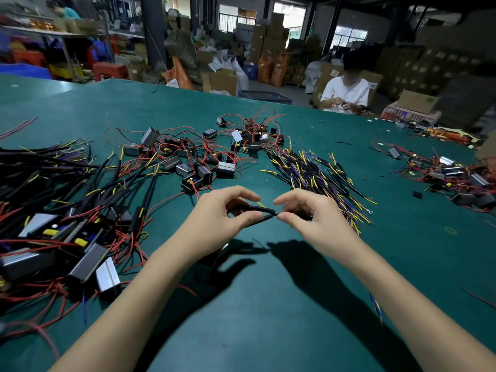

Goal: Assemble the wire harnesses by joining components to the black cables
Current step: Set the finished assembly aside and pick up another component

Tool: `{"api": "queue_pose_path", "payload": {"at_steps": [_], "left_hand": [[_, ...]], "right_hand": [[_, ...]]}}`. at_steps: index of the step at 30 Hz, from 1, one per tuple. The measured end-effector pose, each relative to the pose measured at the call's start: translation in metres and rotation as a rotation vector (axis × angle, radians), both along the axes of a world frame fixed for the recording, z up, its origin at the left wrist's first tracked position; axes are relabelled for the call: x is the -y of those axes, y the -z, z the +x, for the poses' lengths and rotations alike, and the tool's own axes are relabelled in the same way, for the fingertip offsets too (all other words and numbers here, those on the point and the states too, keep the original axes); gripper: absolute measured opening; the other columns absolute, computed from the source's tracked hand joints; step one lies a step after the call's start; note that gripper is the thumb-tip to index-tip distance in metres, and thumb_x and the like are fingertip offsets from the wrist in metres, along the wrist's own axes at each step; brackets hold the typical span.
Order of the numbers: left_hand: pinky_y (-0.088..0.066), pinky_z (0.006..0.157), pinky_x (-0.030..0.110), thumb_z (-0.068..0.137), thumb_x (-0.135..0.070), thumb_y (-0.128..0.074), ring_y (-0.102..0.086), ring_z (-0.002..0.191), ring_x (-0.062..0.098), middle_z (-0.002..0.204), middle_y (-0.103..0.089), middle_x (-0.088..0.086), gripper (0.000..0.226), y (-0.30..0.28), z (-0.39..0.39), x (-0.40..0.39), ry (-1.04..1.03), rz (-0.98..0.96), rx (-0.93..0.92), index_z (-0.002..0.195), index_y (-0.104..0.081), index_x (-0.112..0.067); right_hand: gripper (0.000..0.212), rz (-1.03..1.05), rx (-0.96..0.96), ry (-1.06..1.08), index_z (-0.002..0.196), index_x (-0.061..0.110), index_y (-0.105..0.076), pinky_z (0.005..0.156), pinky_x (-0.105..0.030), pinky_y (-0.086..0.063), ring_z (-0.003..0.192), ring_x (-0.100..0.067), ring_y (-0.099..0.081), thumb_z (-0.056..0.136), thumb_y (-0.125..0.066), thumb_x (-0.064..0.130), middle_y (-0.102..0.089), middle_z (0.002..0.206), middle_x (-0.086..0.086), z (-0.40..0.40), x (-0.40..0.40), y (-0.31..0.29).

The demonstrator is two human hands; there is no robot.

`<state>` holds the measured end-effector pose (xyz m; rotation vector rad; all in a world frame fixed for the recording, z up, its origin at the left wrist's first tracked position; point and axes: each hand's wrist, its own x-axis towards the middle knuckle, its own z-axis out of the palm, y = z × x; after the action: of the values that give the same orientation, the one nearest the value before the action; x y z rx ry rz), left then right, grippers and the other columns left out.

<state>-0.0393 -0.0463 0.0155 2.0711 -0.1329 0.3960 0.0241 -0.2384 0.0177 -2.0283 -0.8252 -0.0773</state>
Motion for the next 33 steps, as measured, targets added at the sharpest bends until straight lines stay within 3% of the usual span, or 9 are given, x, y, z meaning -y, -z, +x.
{"api": "queue_pose_path", "payload": {"at_steps": [4,7,13,18,22,25,27,30,33], "left_hand": [[-0.050,0.069,0.016,0.083,-0.018,-0.072,-0.063,0.064,0.006,0.073,-0.070,-0.003,0.010,-0.005,0.001,-0.017,-0.011,-0.065,-0.112,0.092,-0.069,-0.018],[-0.053,0.069,0.018,0.085,-0.010,-0.068,-0.066,0.064,0.008,0.067,-0.071,-0.002,0.006,-0.007,0.001,-0.021,-0.005,-0.163,-0.139,0.081,-0.070,-0.014],[-0.047,0.058,0.011,0.085,-0.010,-0.069,-0.059,0.054,0.003,0.060,-0.068,-0.005,0.009,-0.005,0.001,-0.016,-0.035,-0.236,-0.076,0.077,-0.072,-0.013],[-0.044,0.052,0.013,0.082,-0.011,-0.072,-0.054,0.048,0.004,0.057,-0.067,-0.003,0.008,0.001,0.005,-0.017,-0.044,-0.187,-0.067,0.074,-0.073,-0.015],[-0.049,0.063,0.018,0.086,-0.020,-0.069,-0.062,0.056,0.006,0.068,-0.069,-0.002,0.002,0.006,0.007,-0.019,-0.015,-0.190,-0.149,0.087,-0.071,-0.019],[-0.051,0.076,0.022,0.071,-0.052,-0.069,-0.069,0.076,0.005,0.091,-0.072,-0.004,0.046,0.006,0.005,-0.024,0.068,-0.137,-0.288,0.111,-0.062,-0.029],[-0.052,0.070,0.022,0.056,-0.058,-0.074,-0.069,0.081,0.008,0.099,-0.069,-0.007,0.070,0.005,0.002,-0.021,0.127,-0.112,-0.336,0.119,-0.054,-0.035],[-0.053,0.083,0.025,0.064,-0.043,-0.083,-0.068,0.088,0.015,0.104,-0.065,-0.007,0.070,0.009,0.001,-0.010,0.131,0.048,-0.302,0.122,-0.045,-0.039],[-0.051,0.083,0.023,0.078,-0.013,-0.071,-0.067,0.083,0.017,0.100,-0.065,-0.004,0.049,0.010,0.002,0.001,0.078,-0.009,-0.215,0.114,-0.046,-0.033]], "right_hand": [[0.021,-0.023,0.033,0.020,0.092,0.029,-0.070,0.062,-0.019,-0.040,0.064,-0.015,-0.054,0.086,-0.068,0.009,-0.063,0.073,0.002,0.002,0.006,0.000],[0.013,-0.036,0.026,0.015,0.086,0.028,-0.072,0.057,-0.014,-0.035,0.059,-0.004,-0.047,0.087,-0.068,0.016,-0.063,0.070,0.004,0.001,0.007,0.000],[0.017,0.010,-0.014,0.032,0.076,0.031,-0.071,0.054,-0.016,-0.033,0.057,-0.005,-0.043,0.084,-0.071,0.016,-0.059,0.063,0.010,0.001,0.001,-0.002],[0.019,-0.046,0.013,0.068,0.074,0.034,-0.070,0.055,-0.015,-0.032,0.054,-0.002,-0.043,0.083,-0.072,0.018,-0.058,0.060,0.015,0.006,-0.001,0.000],[0.016,-0.167,0.024,-0.011,0.087,0.035,-0.071,0.054,-0.013,-0.030,0.053,-0.003,-0.040,0.084,-0.071,0.020,-0.052,0.066,0.009,0.007,0.001,-0.007],[0.011,-0.170,0.131,0.025,0.086,0.026,-0.074,0.057,-0.012,-0.032,0.057,-0.004,-0.044,0.083,-0.073,0.016,-0.055,0.066,0.005,0.008,0.000,-0.012],[0.007,-0.114,0.220,0.098,0.086,0.018,-0.076,0.061,-0.014,-0.036,0.061,-0.007,-0.049,0.082,-0.073,0.014,-0.062,0.069,0.003,0.010,-0.004,-0.021],[0.006,-0.018,0.338,0.167,0.086,0.014,-0.077,0.062,-0.014,-0.035,0.062,-0.005,-0.050,0.082,-0.073,0.012,-0.063,0.070,0.002,0.014,-0.013,-0.045],[0.007,-0.046,0.415,0.094,0.088,0.014,-0.076,0.070,-0.017,-0.040,0.071,-0.010,-0.057,0.083,-0.072,0.012,-0.065,0.076,-0.001,0.016,-0.023,-0.072]]}}
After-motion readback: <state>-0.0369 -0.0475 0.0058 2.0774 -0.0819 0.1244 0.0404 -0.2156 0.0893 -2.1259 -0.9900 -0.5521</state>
